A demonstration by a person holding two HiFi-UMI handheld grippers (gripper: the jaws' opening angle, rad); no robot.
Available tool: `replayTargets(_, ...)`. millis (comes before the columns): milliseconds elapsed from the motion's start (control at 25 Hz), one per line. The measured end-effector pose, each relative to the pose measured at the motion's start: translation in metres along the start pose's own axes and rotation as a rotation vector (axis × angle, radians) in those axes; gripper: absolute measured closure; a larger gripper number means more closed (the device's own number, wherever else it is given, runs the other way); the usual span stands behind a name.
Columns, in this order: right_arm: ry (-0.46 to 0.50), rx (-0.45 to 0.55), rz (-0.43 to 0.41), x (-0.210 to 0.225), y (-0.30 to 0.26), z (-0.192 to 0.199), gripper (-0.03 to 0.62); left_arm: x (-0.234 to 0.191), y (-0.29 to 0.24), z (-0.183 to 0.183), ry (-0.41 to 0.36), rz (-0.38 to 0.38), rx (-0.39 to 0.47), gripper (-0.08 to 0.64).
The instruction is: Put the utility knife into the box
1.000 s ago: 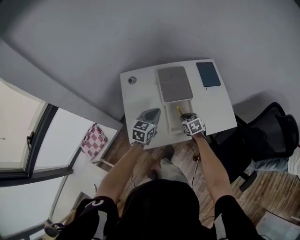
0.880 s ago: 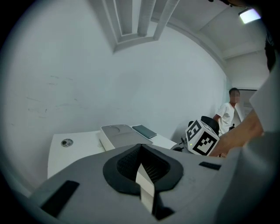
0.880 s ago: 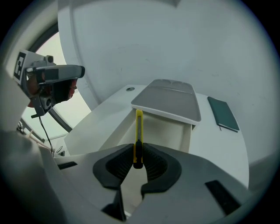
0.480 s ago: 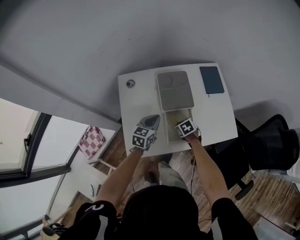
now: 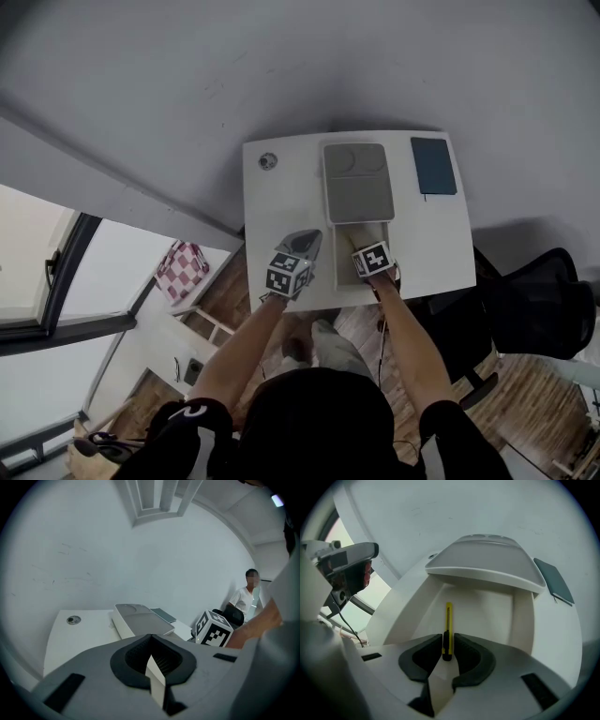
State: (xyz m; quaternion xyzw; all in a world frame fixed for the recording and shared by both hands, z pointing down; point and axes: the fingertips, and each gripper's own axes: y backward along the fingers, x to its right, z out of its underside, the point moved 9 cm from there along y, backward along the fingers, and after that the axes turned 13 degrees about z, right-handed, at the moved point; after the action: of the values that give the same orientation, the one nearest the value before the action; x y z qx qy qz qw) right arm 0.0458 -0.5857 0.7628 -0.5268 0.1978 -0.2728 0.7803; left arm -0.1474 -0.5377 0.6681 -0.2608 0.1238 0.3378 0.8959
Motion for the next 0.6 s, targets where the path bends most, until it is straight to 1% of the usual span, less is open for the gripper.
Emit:
replayTargets(80, -0.01, 0.008, -0.009, -0.001, 0.0, 0.0, 0.481, 0.001, 0.001, 0.001, 0.001, 0.0, 0.001, 0.535)
replayTargets(160, -0.027, 0.026, -0.009, -0.001, 0.003, -0.001, 0.439, 0.002, 0.003, 0.001, 0.0, -0.001, 0.006, 0.535)
replayTargets(240, -0.047, 0.068, 0.006, 0.001, 0.012, -0.003, 0.433, 0.004, 0.006, 0.0, -0.004, -0.003, 0.012, 0.535)
replayTargets(480, -0.112, 0.284, 0.036, 0.008, 0.052, -0.008, 0.436, 0.013, 0.022, -0.005, -0.027, 0.001, 0.036, 0.535)
replayTargets(600, -0.137, 0.396, 0.061, 0.008, 0.078, -0.008, 0.448, 0.018, 0.031, -0.01, -0.043, 0.008, 0.05, 0.535)
